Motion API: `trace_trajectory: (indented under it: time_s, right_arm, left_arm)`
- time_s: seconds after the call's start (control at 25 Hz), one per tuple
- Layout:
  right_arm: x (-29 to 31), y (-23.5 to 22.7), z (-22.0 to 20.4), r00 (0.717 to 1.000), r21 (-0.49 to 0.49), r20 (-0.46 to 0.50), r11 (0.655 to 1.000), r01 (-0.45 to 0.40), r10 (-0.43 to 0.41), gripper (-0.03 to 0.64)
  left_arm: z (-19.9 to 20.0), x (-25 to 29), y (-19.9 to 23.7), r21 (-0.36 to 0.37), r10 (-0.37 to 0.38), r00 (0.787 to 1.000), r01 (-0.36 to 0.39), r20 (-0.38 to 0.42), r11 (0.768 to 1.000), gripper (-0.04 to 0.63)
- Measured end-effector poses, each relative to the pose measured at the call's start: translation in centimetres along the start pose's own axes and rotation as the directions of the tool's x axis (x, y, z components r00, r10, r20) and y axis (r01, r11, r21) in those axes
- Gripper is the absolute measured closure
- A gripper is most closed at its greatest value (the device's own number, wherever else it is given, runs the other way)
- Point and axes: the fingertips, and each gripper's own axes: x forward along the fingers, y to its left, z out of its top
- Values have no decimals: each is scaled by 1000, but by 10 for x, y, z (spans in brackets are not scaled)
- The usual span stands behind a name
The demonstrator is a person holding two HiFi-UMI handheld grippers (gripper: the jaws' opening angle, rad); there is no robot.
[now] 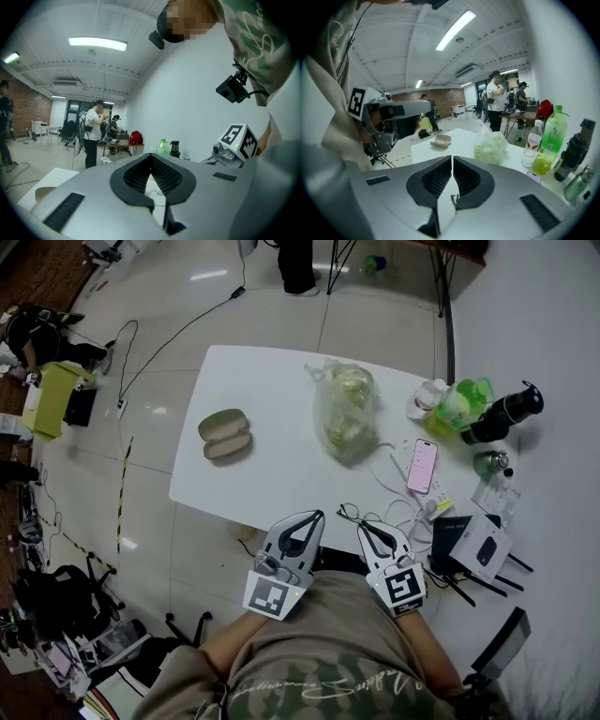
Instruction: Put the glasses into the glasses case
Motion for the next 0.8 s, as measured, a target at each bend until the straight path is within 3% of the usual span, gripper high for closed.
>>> trace_trajectory:
  time_s: [0.12, 0.24, 0.48, 0.64, 0.8]
  right_arm:
    - [12, -1, -22, 991, -67, -132, 997, -44, 35, 606]
    - [25, 1, -57, 947, -129, -308, 983, -130, 85, 604]
    - [53, -11, -115, 818, -262, -570, 925, -274, 81, 603]
    - [68, -15, -142, 738, -248, -666, 902, -353, 105, 589]
    - [77, -13, -170, 641, -222, -756, 871, -438, 130, 589]
  left_arm:
    - [4, 9, 5, 46, -20, 999, 18, 46, 999, 589]
    - [5, 16, 2, 72, -55, 995, 49, 88, 996, 589]
    - [8, 39, 4, 104, -91, 982, 75, 167, 992, 589]
    - [4, 47, 8, 84, -99, 981, 86, 165, 993, 589]
    - [5, 55, 16, 82, -80, 984, 67, 158, 994, 589]
